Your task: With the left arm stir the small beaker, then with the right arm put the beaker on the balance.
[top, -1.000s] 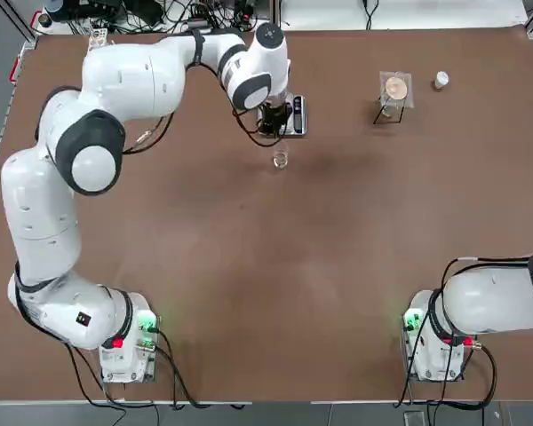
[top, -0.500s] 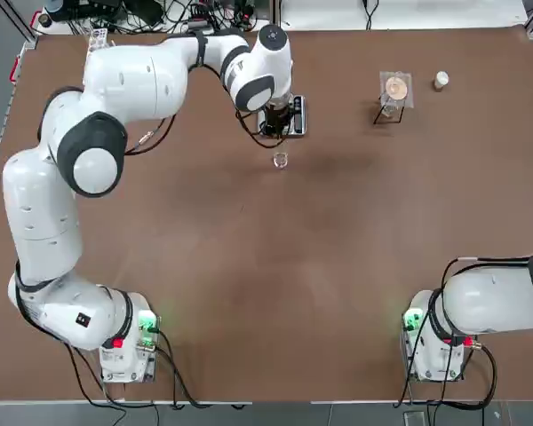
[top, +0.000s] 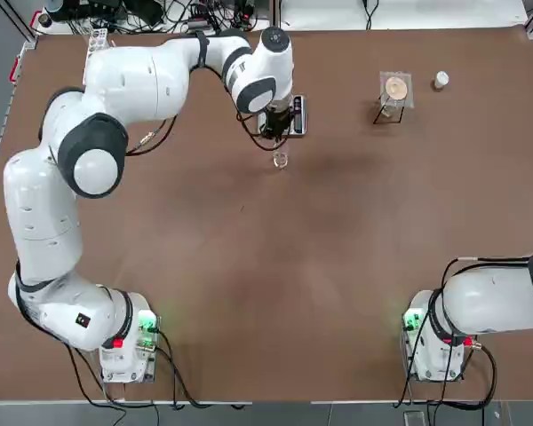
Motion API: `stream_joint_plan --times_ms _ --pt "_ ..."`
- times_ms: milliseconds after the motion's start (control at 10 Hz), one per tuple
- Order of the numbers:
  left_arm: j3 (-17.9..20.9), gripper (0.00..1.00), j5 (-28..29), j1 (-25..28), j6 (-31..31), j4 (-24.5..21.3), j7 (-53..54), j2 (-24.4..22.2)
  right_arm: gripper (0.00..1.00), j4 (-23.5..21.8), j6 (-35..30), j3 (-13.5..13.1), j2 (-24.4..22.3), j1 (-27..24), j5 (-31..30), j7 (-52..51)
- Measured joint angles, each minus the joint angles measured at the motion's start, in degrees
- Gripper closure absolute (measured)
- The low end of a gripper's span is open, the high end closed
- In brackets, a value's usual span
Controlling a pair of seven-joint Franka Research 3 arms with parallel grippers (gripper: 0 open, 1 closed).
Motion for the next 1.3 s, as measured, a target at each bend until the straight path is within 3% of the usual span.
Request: stream_joint_plan --times_ms 1300 --pt "0.14 0.92 0.01 -1.36 -0.11 2.45 -2.25 1.20 0.00 -0.05 -0.49 -0.02 0.06 -0.01 0.00 -0.02"
